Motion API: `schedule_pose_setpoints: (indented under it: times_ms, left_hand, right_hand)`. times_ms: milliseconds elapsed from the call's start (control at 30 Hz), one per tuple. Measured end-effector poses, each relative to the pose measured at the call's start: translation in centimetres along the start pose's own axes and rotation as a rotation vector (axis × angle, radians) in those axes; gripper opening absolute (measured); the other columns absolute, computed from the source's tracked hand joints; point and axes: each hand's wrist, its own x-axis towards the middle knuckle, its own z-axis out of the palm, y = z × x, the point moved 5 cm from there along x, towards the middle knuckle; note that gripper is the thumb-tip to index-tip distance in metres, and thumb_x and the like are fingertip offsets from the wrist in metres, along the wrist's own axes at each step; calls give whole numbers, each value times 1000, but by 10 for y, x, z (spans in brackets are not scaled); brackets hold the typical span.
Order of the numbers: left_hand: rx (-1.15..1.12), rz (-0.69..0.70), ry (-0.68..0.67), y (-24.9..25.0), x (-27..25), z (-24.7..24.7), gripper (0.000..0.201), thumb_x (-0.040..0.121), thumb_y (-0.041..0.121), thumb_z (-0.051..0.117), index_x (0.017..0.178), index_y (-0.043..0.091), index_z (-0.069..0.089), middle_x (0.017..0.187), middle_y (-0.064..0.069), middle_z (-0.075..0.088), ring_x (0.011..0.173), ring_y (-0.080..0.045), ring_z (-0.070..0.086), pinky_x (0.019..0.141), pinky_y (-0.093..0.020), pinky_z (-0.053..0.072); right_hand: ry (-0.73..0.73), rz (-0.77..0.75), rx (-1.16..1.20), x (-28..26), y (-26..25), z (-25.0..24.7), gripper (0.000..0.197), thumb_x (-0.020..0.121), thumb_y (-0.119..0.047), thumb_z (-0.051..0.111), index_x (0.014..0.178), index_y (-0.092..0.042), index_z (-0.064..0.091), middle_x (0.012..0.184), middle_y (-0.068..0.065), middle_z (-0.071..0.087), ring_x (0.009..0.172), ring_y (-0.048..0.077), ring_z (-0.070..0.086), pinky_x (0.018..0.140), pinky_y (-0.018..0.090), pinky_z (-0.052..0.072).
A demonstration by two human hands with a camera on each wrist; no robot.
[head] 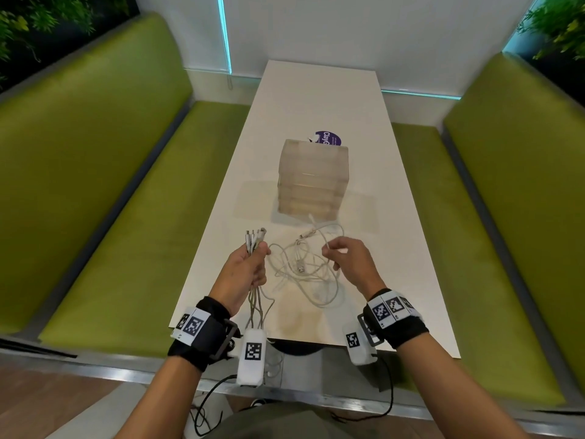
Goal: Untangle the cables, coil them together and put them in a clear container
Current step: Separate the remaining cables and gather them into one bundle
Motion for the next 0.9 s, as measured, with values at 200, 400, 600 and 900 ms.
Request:
schedule_pose_setpoints:
  times_ms: [200,400,600,900]
  left_hand:
    - [-87,23,-11,0,7,8,25,102,21,37,88,9,53,79,-8,72,64,-14,61,59,-21,48]
    - [-297,50,7,2,10,5,22,101,19,36,94,7,53,113,-21,67,108,-30,65,94,-38,52]
    - [-337,24,-23,0,10,7,26,102,23,35,102,4,53,116,-18,67,113,-27,63,100,-40,46]
    - [-441,46,-51,3,8,6,28,95,30,39,103,7,53,116,-12,69,120,-20,58,103,-34,39]
  right_hand:
    - [-158,-317,98,-34,-50,25,16,82,-11,70,90,-25,70,83,-10,68,80,9,64,75,21,50]
    - [-164,-389,12,-43,-48,43,20,81,-20,72,102,-21,73,77,-11,62,71,4,55,71,17,43]
    - [-243,-437,-121,-51,-49,66,21,85,-26,69,105,-23,72,86,4,67,73,5,54,73,17,42]
    - [-213,-307,104,-48,-50,70,15,87,-23,67,99,-20,74,82,-9,71,74,3,60,72,17,45]
